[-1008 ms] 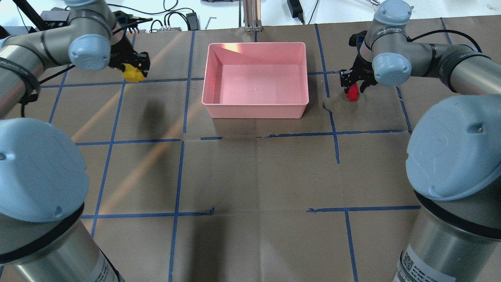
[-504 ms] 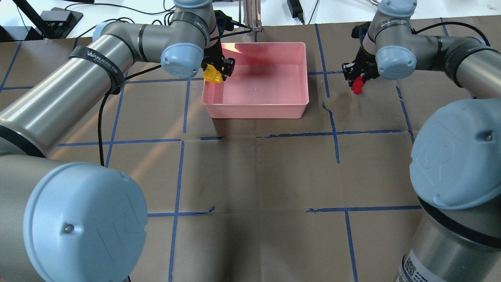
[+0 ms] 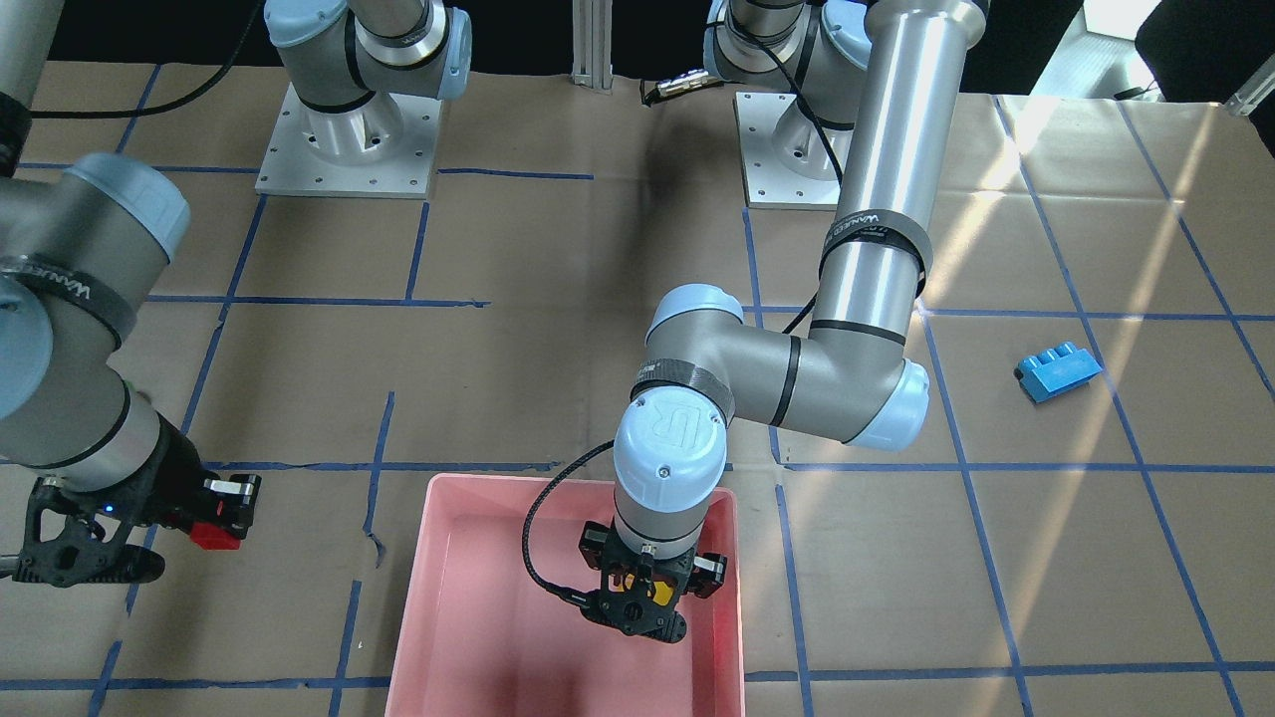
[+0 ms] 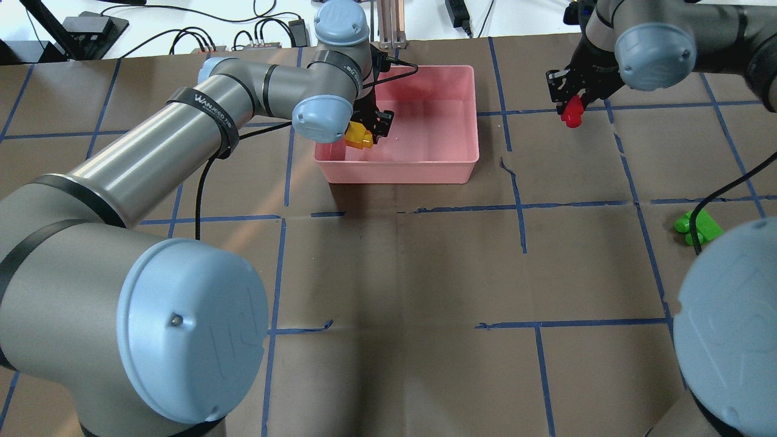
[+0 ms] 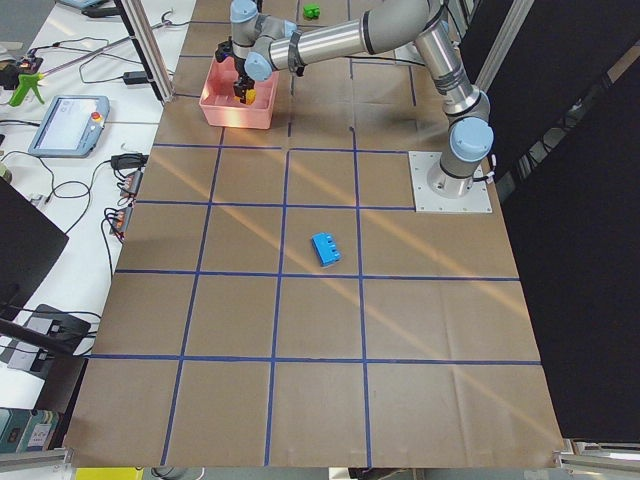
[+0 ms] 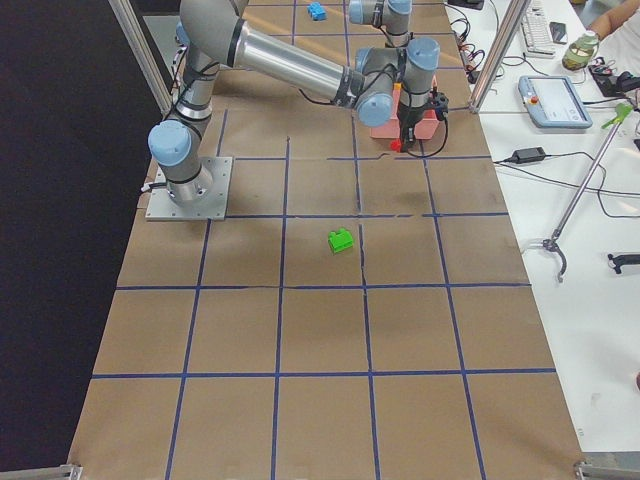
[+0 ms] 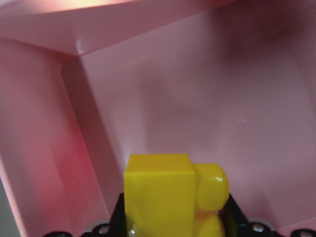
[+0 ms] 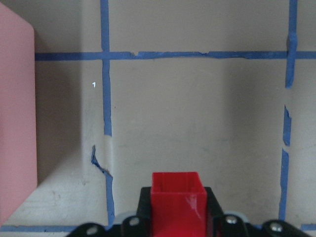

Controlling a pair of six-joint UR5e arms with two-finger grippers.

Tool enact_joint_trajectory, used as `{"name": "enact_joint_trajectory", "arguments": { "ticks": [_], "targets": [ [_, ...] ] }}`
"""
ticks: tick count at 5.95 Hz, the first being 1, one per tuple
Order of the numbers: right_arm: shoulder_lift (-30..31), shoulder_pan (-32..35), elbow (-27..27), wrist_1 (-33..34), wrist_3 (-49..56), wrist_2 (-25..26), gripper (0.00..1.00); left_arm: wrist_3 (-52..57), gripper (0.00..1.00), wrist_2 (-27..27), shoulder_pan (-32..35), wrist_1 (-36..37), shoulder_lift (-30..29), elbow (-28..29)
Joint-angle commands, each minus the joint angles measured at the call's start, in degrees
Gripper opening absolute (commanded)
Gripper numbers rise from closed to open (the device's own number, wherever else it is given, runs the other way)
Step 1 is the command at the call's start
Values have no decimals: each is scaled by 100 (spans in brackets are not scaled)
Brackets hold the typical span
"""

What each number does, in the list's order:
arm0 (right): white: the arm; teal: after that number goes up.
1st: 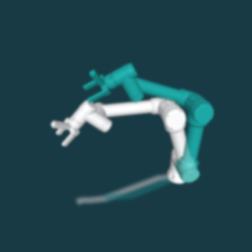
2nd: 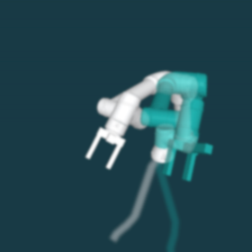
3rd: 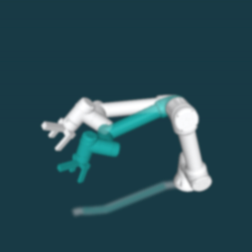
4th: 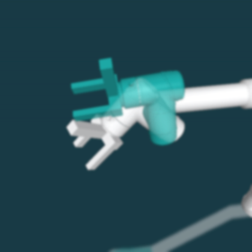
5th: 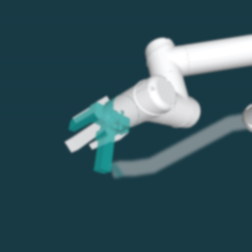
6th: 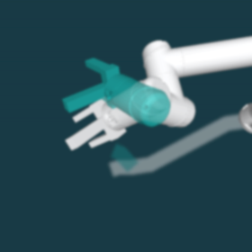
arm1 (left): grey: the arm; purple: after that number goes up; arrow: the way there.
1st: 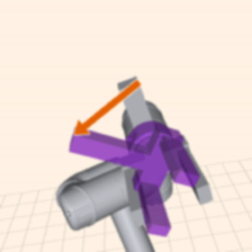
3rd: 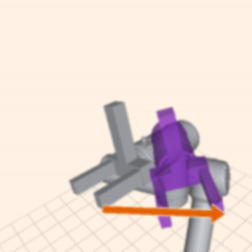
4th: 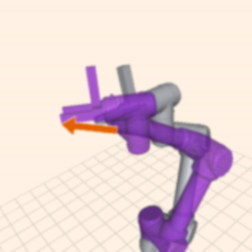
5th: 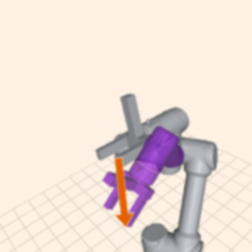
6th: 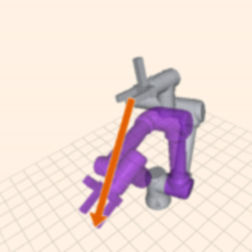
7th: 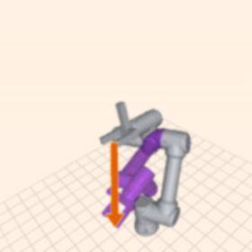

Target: Put all blocks into box

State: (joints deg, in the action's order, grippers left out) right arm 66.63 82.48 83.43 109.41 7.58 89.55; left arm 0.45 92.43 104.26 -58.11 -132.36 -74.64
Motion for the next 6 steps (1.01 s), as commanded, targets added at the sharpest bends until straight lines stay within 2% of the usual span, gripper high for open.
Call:
{"name": "enact_joint_trajectory", "arguments": {
  "ticks": [1, 2, 3, 4, 5, 6],
  "targets": [
    [473, 31, 33, -534, -11, -8, 26, -282, 22, -5, 6, 37, -210, -7],
    [474, 110, 24, -544, -20, 1, 26, -230, 92, 3, 6, 37, -211, 2],
    [483, 189, 15, -544, -203, 1, 26, -203, 98, 3, 6, 37, -159, 2],
    [483, 207, 15, -544, -204, 1, 26, -212, 99, 12, -2, 2, -2, 11],
    [491, 207, 15, -544, -213, 1, 26, -220, 99, 21, -28, -190, 452, 11],
    [492, 216, 15, -535, -222, -8, 26, -229, 99, 12, -81, -679, 875, 20]
  ]
}}
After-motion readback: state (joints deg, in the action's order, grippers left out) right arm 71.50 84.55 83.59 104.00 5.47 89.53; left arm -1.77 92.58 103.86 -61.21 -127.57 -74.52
